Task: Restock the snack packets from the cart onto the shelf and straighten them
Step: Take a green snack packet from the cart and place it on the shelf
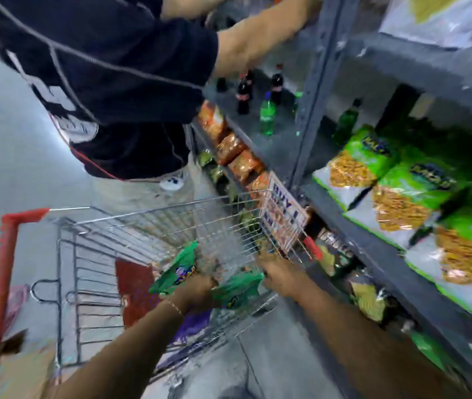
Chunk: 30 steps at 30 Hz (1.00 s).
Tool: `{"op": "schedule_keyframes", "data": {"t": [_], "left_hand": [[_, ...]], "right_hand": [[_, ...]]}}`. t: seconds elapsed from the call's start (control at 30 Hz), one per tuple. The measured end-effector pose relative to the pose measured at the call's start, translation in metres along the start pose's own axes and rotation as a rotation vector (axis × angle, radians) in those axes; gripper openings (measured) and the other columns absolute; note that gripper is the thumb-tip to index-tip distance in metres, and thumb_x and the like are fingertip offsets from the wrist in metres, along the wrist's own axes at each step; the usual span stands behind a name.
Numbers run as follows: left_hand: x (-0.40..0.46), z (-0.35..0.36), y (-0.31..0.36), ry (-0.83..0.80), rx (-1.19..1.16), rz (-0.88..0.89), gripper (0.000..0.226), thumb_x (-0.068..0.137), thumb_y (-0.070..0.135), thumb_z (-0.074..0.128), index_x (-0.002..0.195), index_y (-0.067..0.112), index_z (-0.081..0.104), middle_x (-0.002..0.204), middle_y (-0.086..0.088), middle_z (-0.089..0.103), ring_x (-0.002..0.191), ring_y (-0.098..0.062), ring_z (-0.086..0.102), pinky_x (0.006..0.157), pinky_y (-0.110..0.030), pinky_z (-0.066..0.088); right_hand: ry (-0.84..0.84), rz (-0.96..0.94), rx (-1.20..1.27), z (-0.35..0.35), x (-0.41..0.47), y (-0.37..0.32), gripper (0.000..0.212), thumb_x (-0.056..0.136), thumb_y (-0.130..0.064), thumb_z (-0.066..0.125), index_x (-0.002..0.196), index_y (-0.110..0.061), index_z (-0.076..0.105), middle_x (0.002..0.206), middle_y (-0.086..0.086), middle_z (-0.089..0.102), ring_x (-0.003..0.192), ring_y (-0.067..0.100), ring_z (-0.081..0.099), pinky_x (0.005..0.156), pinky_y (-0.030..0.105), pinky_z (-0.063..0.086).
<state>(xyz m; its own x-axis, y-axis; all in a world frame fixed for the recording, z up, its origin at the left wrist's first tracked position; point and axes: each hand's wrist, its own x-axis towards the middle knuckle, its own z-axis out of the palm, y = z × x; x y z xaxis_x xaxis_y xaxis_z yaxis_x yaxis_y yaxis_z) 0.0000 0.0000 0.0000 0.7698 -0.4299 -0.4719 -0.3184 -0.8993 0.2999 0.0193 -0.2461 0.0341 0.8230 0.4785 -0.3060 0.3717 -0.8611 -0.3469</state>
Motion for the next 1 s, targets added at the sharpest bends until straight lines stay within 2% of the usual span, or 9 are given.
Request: {"op": "schedule_keyframes", "data": {"t": [0.17, 0.23, 0.4, 0.5, 0.57, 0.73, 0.83, 0.93, 1.0], "left_hand": [[0.008, 0.04, -0.022, 0.118, 0.013, -0.118, 0.032, 0.081, 0.028, 0.054, 0.108, 0.013, 0.062, 0.11, -0.013, 0.068, 0.104, -0.033, 0.065, 0.078, -0.038, 0.051], [0.015, 0.043, -0.031, 0.125, 0.001, -0.124, 0.031, 0.082, 0.031, 0.051, 0.106, 0.013, 0.062, 0.106, -0.012, 0.07, 0.1, -0.033, 0.067, 0.076, -0.039, 0.053], [0.025, 0.032, -0.045, 0.112, 0.018, -0.151, 0.028, 0.084, 0.032, 0.05, 0.099, 0.014, 0.064, 0.1, -0.015, 0.071, 0.096, -0.036, 0.067, 0.075, -0.042, 0.054], [0.032, -0.011, -0.044, 0.179, -0.023, -0.058, 0.015, 0.08, 0.016, 0.057, 0.088, 0.005, 0.062, 0.096, -0.021, 0.068, 0.092, -0.04, 0.066, 0.077, -0.044, 0.053], [0.032, -0.044, -0.044, 0.265, -0.08, 0.043, 0.016, 0.078, 0.013, 0.053, 0.085, 0.002, 0.062, 0.092, -0.023, 0.067, 0.088, -0.038, 0.065, 0.078, -0.042, 0.051], [0.004, -0.132, -0.023, 0.432, -0.707, 0.049, 0.017, 0.09, 0.021, 0.059, 0.078, 0.014, 0.068, 0.073, -0.005, 0.068, 0.066, -0.002, 0.059, 0.066, -0.033, 0.047], [-0.015, -0.178, -0.006, 0.626, -1.142, 0.121, 0.013, 0.077, 0.032, 0.069, 0.075, 0.019, 0.072, 0.082, -0.003, 0.068, 0.078, -0.011, 0.063, 0.08, -0.033, 0.052], [-0.024, -0.235, 0.042, 0.714, -1.493, 0.285, 0.017, 0.085, 0.04, 0.062, 0.09, 0.024, 0.067, 0.091, 0.003, 0.072, 0.075, -0.005, 0.07, 0.066, -0.021, 0.058], [-0.033, -0.253, 0.081, 0.632, -1.46, 0.492, 0.024, 0.082, 0.034, 0.063, 0.102, 0.021, 0.06, 0.085, 0.008, 0.077, 0.068, -0.003, 0.071, 0.057, -0.02, 0.057]], "right_hand": [[-0.247, 0.115, -0.221, 0.024, 0.039, 0.002, 0.039, 0.087, -0.005, 0.057, 0.125, -0.012, 0.061, 0.119, 0.017, 0.068, 0.108, 0.035, 0.066, 0.091, 0.042, 0.055], [-0.25, 0.126, -0.272, 0.03, 0.048, 0.004, 0.03, 0.089, -0.005, 0.054, 0.117, -0.009, 0.063, 0.106, 0.015, 0.072, 0.098, 0.033, 0.069, 0.085, 0.042, 0.057], [-0.181, 0.123, -0.26, 0.035, 0.053, 0.015, 0.032, 0.089, 0.0, 0.053, 0.118, -0.008, 0.061, 0.106, 0.013, 0.071, 0.097, 0.031, 0.069, 0.083, 0.041, 0.057], [-0.041, 0.255, 0.041, 0.018, 0.049, 0.021, 0.027, 0.087, 0.002, 0.054, 0.103, -0.014, 0.068, 0.097, 0.009, 0.071, 0.089, 0.028, 0.069, 0.076, 0.035, 0.056], [0.051, 0.323, 0.332, -0.003, 0.044, 0.032, 0.016, 0.091, -0.006, 0.058, 0.082, -0.015, 0.068, 0.076, 0.005, 0.064, 0.073, 0.023, 0.063, 0.066, 0.031, 0.051], [0.255, 0.22, 0.663, -0.103, -0.007, 0.015, 0.028, 0.091, -0.018, 0.067, 0.064, -0.021, 0.061, 0.061, -0.013, 0.05, 0.06, -0.005, 0.047, 0.062, 0.026, 0.04], [0.445, 0.072, 0.73, -0.17, -0.037, -0.019, 0.025, 0.092, -0.015, 0.065, 0.07, -0.007, 0.058, 0.053, -0.015, 0.044, 0.048, -0.006, 0.04, 0.054, 0.02, 0.031], [0.711, -0.046, 0.684, -0.251, -0.076, -0.049, 0.036, 0.083, -0.035, 0.063, 0.07, -0.001, 0.058, 0.058, 0.007, 0.047, 0.054, 0.004, 0.037, 0.053, 0.028, 0.029], [0.845, -0.101, 0.671, -0.302, -0.103, -0.065, 0.041, 0.079, -0.04, 0.061, 0.073, 0.001, 0.061, 0.06, 0.025, 0.055, 0.055, 0.015, 0.043, 0.054, 0.032, 0.032]]}}
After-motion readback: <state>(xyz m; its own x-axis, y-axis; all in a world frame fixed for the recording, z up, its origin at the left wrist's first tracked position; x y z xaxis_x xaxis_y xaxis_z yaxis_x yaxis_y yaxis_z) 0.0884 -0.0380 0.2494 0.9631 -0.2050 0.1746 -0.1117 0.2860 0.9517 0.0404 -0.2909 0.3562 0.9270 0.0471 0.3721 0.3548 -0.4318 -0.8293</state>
